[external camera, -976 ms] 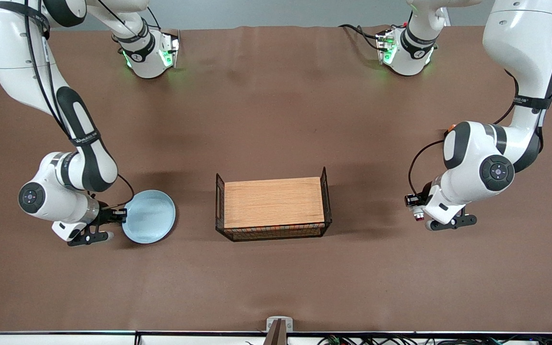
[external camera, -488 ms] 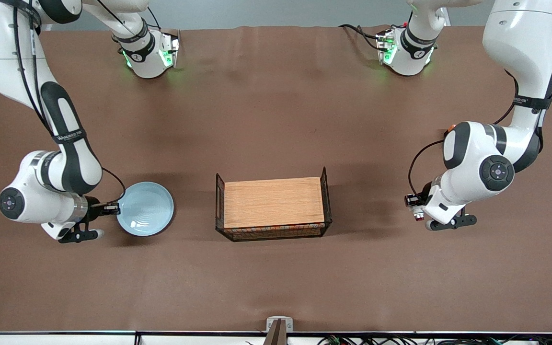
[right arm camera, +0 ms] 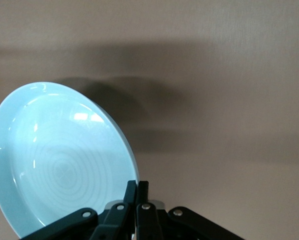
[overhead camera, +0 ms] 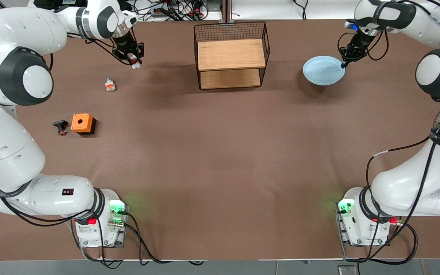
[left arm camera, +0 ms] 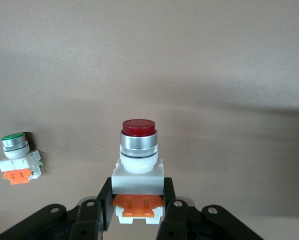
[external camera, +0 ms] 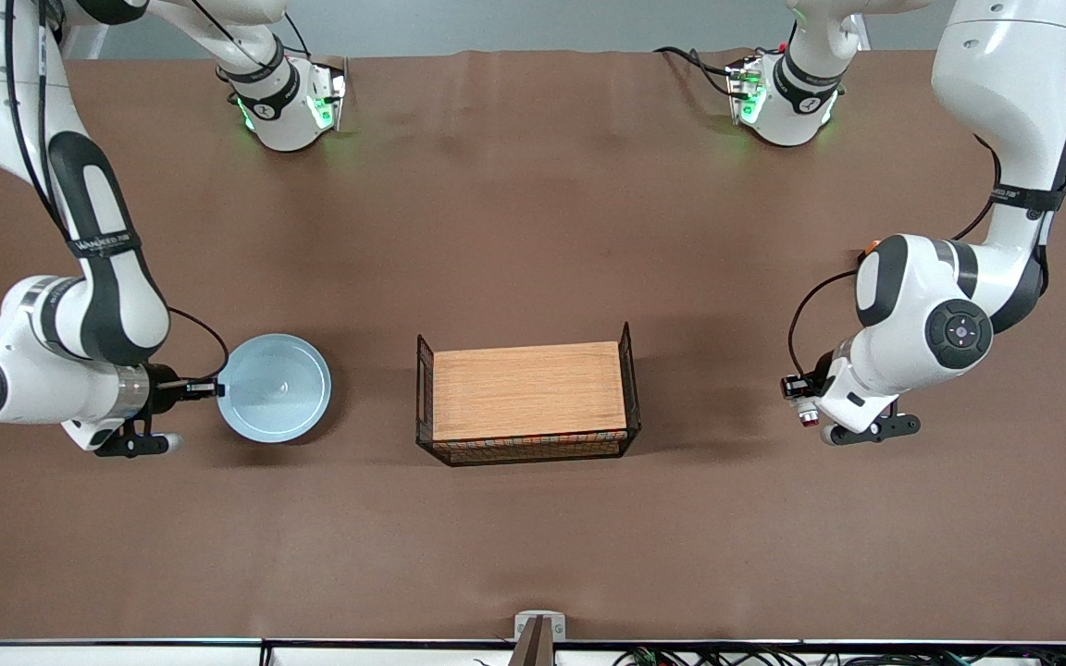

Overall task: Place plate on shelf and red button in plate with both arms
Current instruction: 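Lift the plate rim with the right gripper, tilting it up, then carry the plate with the right gripper toward the wooden box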

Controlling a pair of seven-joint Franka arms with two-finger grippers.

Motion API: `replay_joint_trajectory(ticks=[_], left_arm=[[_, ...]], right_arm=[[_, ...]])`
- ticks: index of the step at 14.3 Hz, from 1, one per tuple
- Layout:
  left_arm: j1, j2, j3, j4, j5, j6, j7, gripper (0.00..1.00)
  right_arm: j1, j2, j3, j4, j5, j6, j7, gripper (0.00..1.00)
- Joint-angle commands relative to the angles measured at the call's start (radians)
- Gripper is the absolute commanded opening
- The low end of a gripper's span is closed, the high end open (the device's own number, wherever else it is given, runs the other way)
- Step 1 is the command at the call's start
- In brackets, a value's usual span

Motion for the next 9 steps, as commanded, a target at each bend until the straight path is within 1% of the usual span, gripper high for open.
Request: replay_joint_trajectory(ticks=[1,4,7,9], left_arm=[[-0.009,0.002,0.003,0.014,0.009,-0.018,-0.020,0.28],[-0.009,0.002,0.003,0.014,0.009,-0.018,-0.020,0.28],[-0.009,0.002,0.003,0.014,0.009,-0.018,-0.020,0.28],[-0.009,0.002,0.003,0.014,0.009,-0.018,-0.020,0.28]], right_arm=[[-0.012,-0.111,0.013,-0.014,0.024,-0.119,0.089,0.00],[-0.010,-0.163,0.018,0.000,0.026,-0.208,0.148,0.00],[-0.010,-0.201,0.016,0.021,0.079,-0.295,0.198,0.00],[-0.003,-0.218,0.021,0.055,0.084,-0.360,0.264,0.00]])
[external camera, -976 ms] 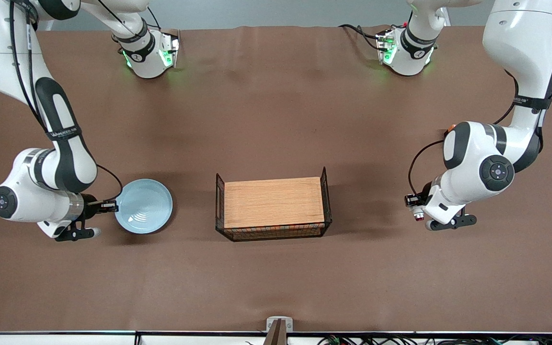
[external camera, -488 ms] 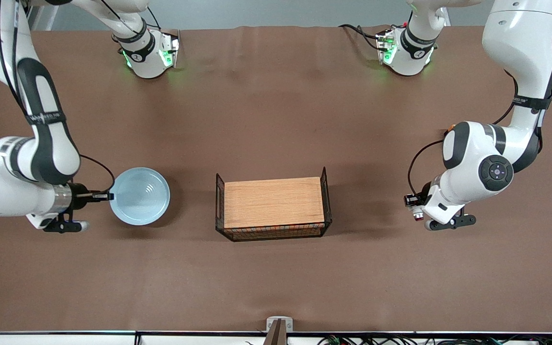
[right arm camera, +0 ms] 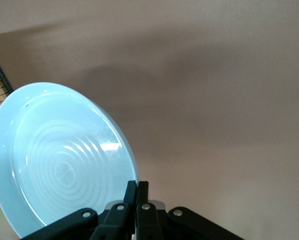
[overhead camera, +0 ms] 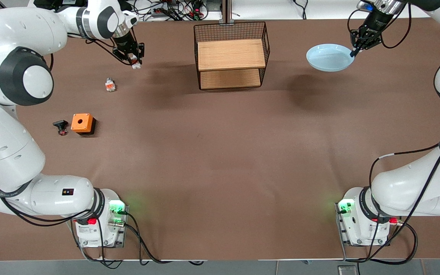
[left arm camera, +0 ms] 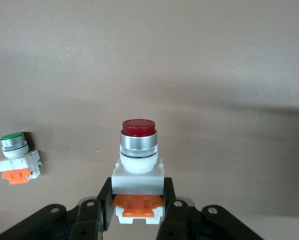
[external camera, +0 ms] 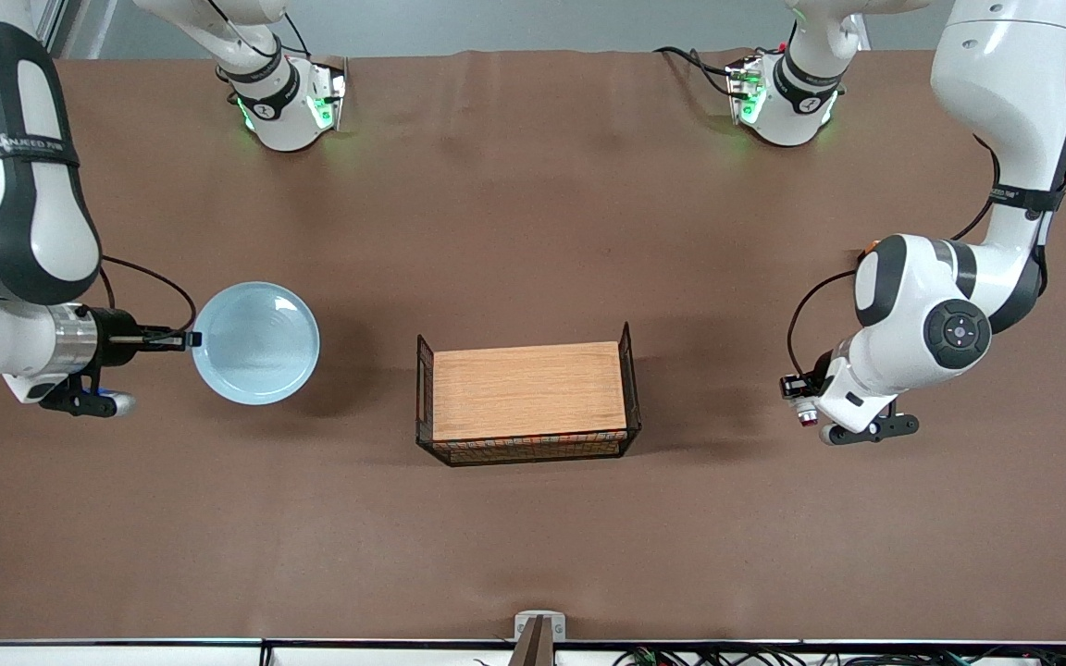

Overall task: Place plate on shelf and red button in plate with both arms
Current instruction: 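Carry the plate with the right gripper toward the wooden box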

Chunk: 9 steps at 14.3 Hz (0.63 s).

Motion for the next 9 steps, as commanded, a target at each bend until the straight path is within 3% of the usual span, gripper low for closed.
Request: replay_joint_trajectory(ticks=[1,5,9], left_arm=[[-0.008,0.002,0.003,0.014,0.009,-0.018,-0.020,0.28],[-0.005,0.002,0.003,0.014,0.009,-0.018,-0.020,0.28],[-0.005,0.002,0.003,0.014,0.009,-0.018,-0.018,0.28]], right_arm=[[0.002,-0.032,0.013,0.035,0.032,-0.082,0.083,0.00],[0.006,-0.083,0.013,0.037,0.081,-0.156,0.099,0.00],[0.054,-0.150,0.021,0.037,0.105,-0.204,0.246,0.00]])
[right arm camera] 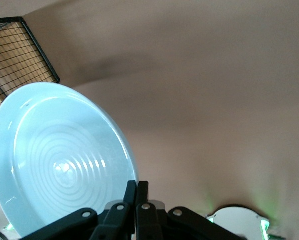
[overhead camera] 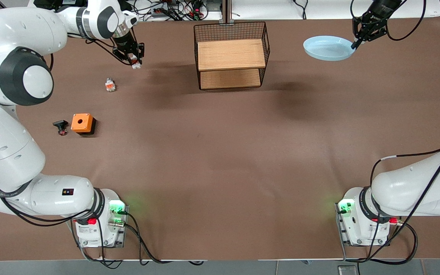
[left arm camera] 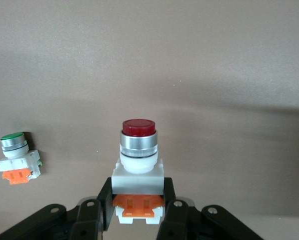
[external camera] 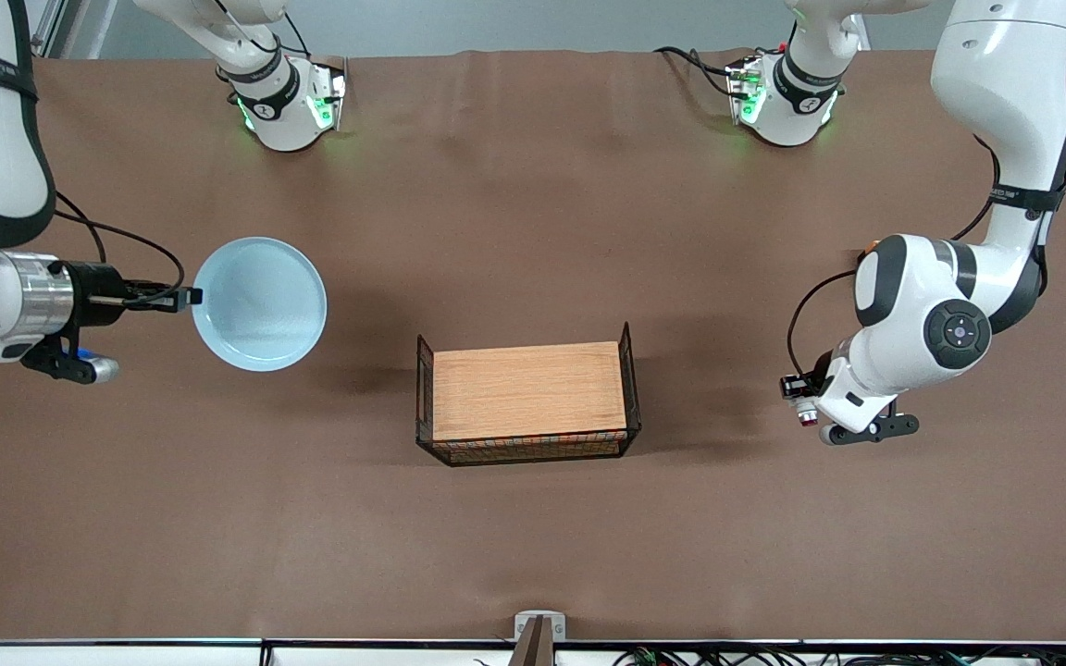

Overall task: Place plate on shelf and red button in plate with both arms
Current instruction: 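Carry the plate with the right gripper toward the wooden box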

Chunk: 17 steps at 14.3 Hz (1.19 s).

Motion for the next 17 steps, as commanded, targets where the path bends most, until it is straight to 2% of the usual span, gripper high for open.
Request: replay_joint_trajectory(ticks=[1,7,11,17], left_arm=[[-0.005,0.002,0.003,0.014,0.009,-0.018,-0.018,0.28],[-0.005,0.002,0.003,0.014,0.009,-0.018,-0.020,0.28],[-0.005,0.002,0.003,0.014,0.009,-0.018,-0.020,0.28],[-0.007,0.000,0.003,0.014,0.009,-0.018,-0.026,0.28]], right_arm=[[0.064,-0.065,0.003,-0.009,0.027,-0.017,0.138,0.00],[0.235,-0.083,0.002,0.014,0.046,0.001,0.436,0.00],[0.307,-0.083,0.002,0.024,0.093,0.055,0.604,0.00],[0.417,-0.083,0.000,0.027,0.092,0.122,0.876,0.00]])
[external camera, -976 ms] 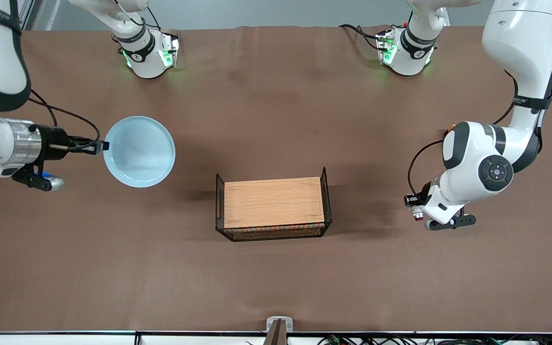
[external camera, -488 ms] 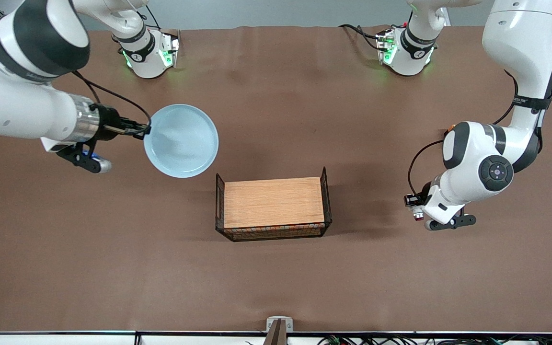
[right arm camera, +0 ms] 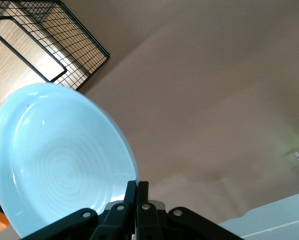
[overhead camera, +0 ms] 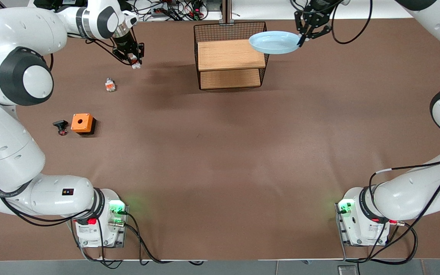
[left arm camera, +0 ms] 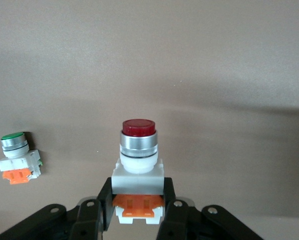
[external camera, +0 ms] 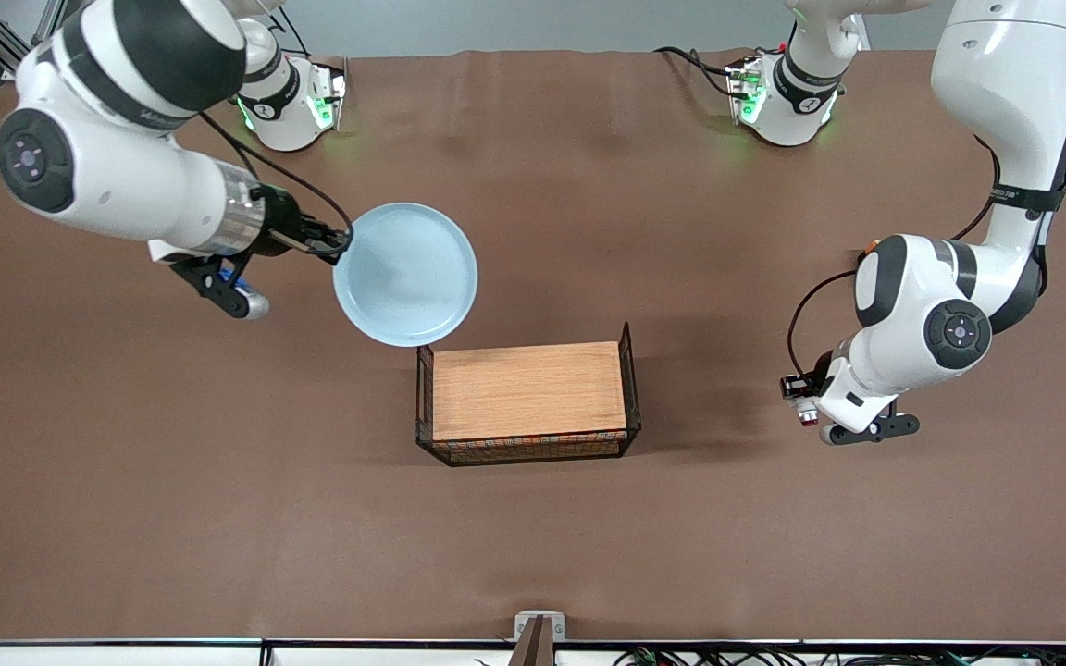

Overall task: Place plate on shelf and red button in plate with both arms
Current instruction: 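Carry the plate with the right gripper toward the wooden box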

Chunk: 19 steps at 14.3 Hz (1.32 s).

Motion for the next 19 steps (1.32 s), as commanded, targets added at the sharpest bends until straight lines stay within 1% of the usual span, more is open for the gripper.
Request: replay_joint_trajectory(ticks=[1,4,7,8,10,15,17,19], left_arm=[[-0.007,0.000,0.003,0.014,0.009,-0.018,-0.024,0.28],[-0.007,0.002,0.003,0.014,0.009,-0.018,-0.024,0.28],[-0.007,0.002,0.004,0.014,0.009,-0.018,-0.022,0.28],[-0.007,0.002,0.003,0.014,0.009,-0.018,-0.022,0.28],[-0.007,0.002,0.004,0.014,0.009,-0.018,-0.022,0.28],[-0.002,-0.004,0.003,0.014,0.010,-0.019,-0.021,0.28],[-0.005,0.000,0.004,0.016,0.012,-0.019,-0.022,0.28],[-0.004,0.002,0.004,0.014,0.017,-0.019,-0.022,0.28]], right_arm=[[0.049,-0.004,-0.010,0.012,0.013,0.010,0.136,0.00],[0.052,-0.004,-0.010,0.014,0.018,0.023,0.216,0.00],[0.048,0.003,-0.015,0.014,0.018,0.029,0.233,0.00],[0.046,0.005,-0.015,0.011,0.019,0.045,0.236,0.00],[0.052,0.006,-0.015,0.005,0.010,0.098,0.314,0.00],[0.081,0.014,-0.015,-0.014,0.005,0.153,0.436,0.01],[0.087,0.012,-0.015,-0.017,-0.018,0.161,0.541,0.02],[0.109,0.009,-0.013,-0.020,-0.088,0.151,0.671,0.02]])
